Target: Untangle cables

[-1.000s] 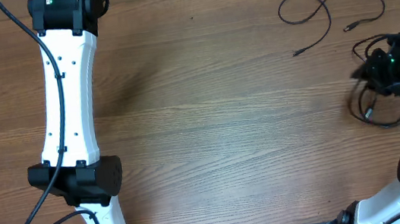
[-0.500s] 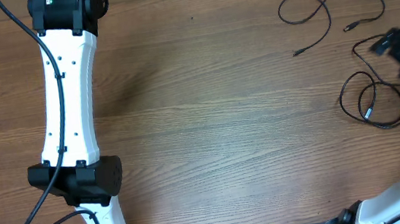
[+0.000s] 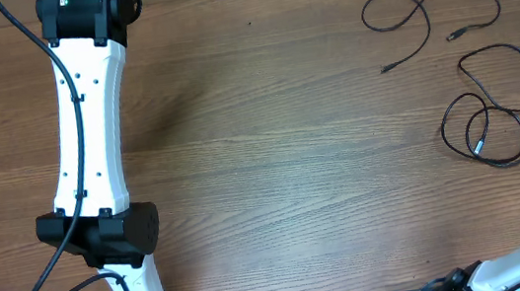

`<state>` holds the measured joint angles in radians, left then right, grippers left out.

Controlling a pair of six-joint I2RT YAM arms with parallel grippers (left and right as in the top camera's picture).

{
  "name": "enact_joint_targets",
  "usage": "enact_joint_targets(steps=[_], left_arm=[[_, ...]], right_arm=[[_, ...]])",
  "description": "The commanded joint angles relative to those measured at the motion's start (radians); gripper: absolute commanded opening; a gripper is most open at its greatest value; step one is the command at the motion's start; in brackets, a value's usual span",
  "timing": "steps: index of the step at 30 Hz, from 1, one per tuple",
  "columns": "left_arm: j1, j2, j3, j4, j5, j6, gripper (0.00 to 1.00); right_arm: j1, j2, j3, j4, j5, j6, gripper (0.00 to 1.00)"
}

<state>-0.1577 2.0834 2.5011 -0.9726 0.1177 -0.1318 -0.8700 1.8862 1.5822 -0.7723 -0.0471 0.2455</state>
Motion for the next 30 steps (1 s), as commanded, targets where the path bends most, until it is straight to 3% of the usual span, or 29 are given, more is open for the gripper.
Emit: enact_joint_targets(steps=[1,9,19,30], left_arm=[[-0.007,-0.017,0.016,0.002,0.014,-0.047,1.0],[-0.007,-0.017,0.016,0.002,0.014,-0.137,1.0],[-0.008,-0.017,0.016,0.002,0.015,-0.233,0.99],[-0.028,-0.017,0.016,0.006,0.015,-0.242,0.99]], right_arm=[[-0.052,0.102,0.02,0.04,0.016,-0.022,1.0],[-0.08,0.249,0.031,0.204,0.001,-0.045,1.0],[-0.079,0.302,0.03,0.374,-0.126,-0.098,1.0],[-0.079,0.392,0.03,0.386,-0.155,-0.17,1.0]])
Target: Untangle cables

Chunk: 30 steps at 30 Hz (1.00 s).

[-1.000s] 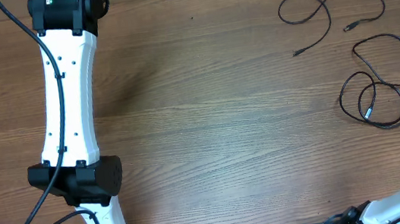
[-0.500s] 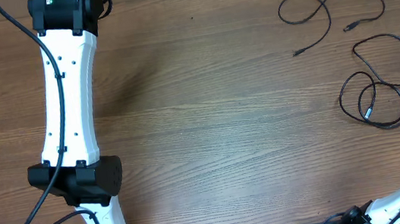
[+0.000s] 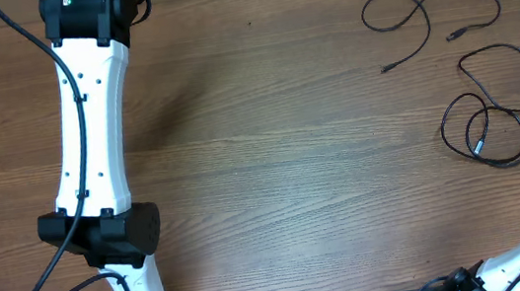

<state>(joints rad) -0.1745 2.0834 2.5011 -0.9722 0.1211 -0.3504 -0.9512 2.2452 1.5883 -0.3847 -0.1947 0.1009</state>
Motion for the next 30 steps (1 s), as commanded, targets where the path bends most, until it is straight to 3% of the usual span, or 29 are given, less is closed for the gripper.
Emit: enact_joint_targets(steps=[1,3,7,9,11,20,30], left_arm=[[-0.011,-0.017,0.016,0.005,0.012,-0.025,1.0],[-0.012,-0.017,0.016,0.005,0.019,-0.025,1.0],[-0.012,-0.017,0.016,0.007,0.037,-0.025,1.0],[-0.012,-0.017,0.016,0.008,0.037,-0.026,0.99],[-0.012,-0.017,0.016,0.008,0.038,-0.034,0.99],[-0.012,-0.017,0.016,0.008,0.037,-0.036,1.0],[-0.016,-0.017,0.016,0.008,0.037,-0.04,1.0]], right_arm=[[0.003,0.035,0.024,0.0,-0.001,-0.031,1.0],[0.003,0.039,0.024,0.003,0.024,-0.032,0.95],[0.003,0.039,0.024,0.011,0.051,-0.032,0.67],[0.003,0.039,0.024,0.01,0.05,-0.032,0.31],[0.003,0.039,0.024,0.009,0.043,-0.032,0.07],[0.021,0.039,0.037,0.039,-0.096,-0.032,0.04],[0.137,0.039,0.2,0.079,-0.11,-0.031,0.04]])
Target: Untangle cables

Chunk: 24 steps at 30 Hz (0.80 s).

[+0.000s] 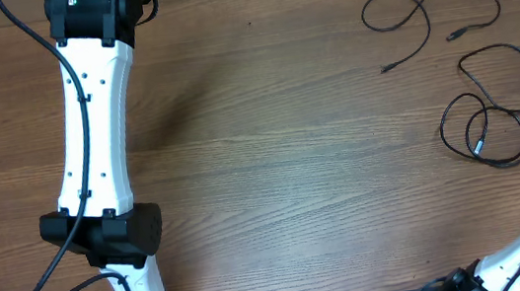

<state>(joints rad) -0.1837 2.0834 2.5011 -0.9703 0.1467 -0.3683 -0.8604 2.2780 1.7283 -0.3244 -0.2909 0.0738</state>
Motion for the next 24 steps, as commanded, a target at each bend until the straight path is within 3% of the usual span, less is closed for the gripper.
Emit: enact_joint_targets(steps=[1,2,3,6,9,19,24], left_arm=[[-0.006,-0.017,0.016,0.006,0.011,-0.021,0.99],[-0.007,-0.017,0.016,0.006,0.011,-0.022,1.0],[-0.007,-0.017,0.016,0.005,0.011,-0.021,1.0],[-0.007,-0.017,0.016,0.004,0.011,-0.021,1.0],[-0.007,-0.017,0.016,0.006,0.011,-0.021,1.0],[-0.006,-0.017,0.016,0.021,-0.003,0.037,0.99],[-0.006,-0.017,0.016,0.037,-0.095,0.061,1.0]], right_arm=[[0.056,0.006,0.063,0.021,-0.001,-0.004,0.04],[0.067,0.006,0.066,0.021,0.016,-0.003,0.11],[0.078,0.006,0.066,0.016,0.034,-0.003,0.25],[0.103,0.006,0.066,-0.016,0.069,-0.004,0.78],[0.119,0.0,0.067,-0.072,0.069,-0.003,1.0],[0.197,-0.146,0.068,-0.389,0.069,0.0,1.0],[0.257,-0.217,0.068,-0.536,0.069,0.047,1.0]])
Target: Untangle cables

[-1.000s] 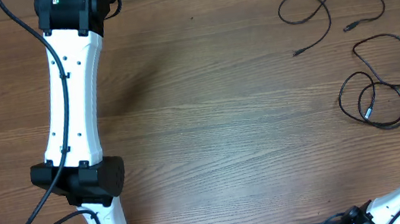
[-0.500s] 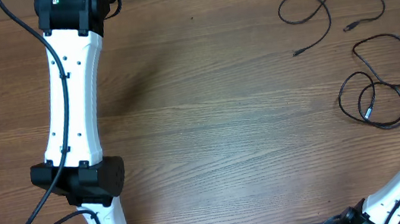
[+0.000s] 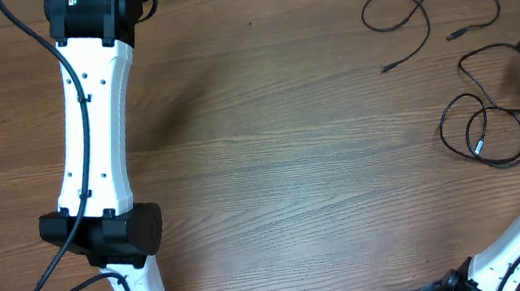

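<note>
Two thin black cables lie at the right of the wooden table. One cable loops alone at the far right. The other cable curls in loops nearer the right edge. My right gripper has come in from the right edge over that second cable's upper end; whether its fingers are open or shut does not show. My left arm stretches up the left side, and its gripper is past the top edge of the frame.
The wooden table fills the view. The right arm's white link crosses the near right corner. A dark bar runs along the near edge.
My right gripper was out of the frame, with only the arm at the lower right edge. Now it is in view over the upper end of the right-hand cable. The cables have not visibly shifted.
At first the right arm showed only at the lower right corner, and it stayed low at the edge through the two later moments. Now its gripper is over the right-hand cable. The left arm barely moved throughout.
</note>
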`<state>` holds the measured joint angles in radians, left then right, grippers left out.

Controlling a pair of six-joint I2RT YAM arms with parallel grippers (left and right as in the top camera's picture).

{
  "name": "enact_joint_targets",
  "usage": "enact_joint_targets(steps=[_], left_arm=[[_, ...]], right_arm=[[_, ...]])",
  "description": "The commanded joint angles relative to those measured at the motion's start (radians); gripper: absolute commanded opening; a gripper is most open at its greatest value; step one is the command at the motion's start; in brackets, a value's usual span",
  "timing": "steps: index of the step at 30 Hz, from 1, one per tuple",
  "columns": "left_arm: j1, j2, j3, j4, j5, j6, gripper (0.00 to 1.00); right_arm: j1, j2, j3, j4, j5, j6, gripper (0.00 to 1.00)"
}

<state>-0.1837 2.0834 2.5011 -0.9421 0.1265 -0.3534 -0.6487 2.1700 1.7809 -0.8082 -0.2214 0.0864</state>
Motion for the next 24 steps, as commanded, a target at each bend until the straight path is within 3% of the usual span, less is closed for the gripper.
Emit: enact_joint_targets(steps=[1,7,18,24], left_arm=[[-0.006,-0.017,0.016,0.008,-0.099,0.051,1.0],[-0.006,-0.017,0.016,0.002,-0.171,0.12,1.0],[-0.006,-0.017,0.016,-0.014,-0.216,0.16,0.99],[-0.006,-0.017,0.016,-0.014,-0.216,0.175,1.0]], right_arm=[[0.061,-0.122,0.015,-0.083,0.0,0.049,1.0],[0.152,-0.19,0.015,-0.225,0.011,0.193,1.0],[0.193,-0.2,0.015,-0.532,0.273,0.619,1.0],[0.182,-0.2,0.014,-0.504,0.29,0.89,1.0]])
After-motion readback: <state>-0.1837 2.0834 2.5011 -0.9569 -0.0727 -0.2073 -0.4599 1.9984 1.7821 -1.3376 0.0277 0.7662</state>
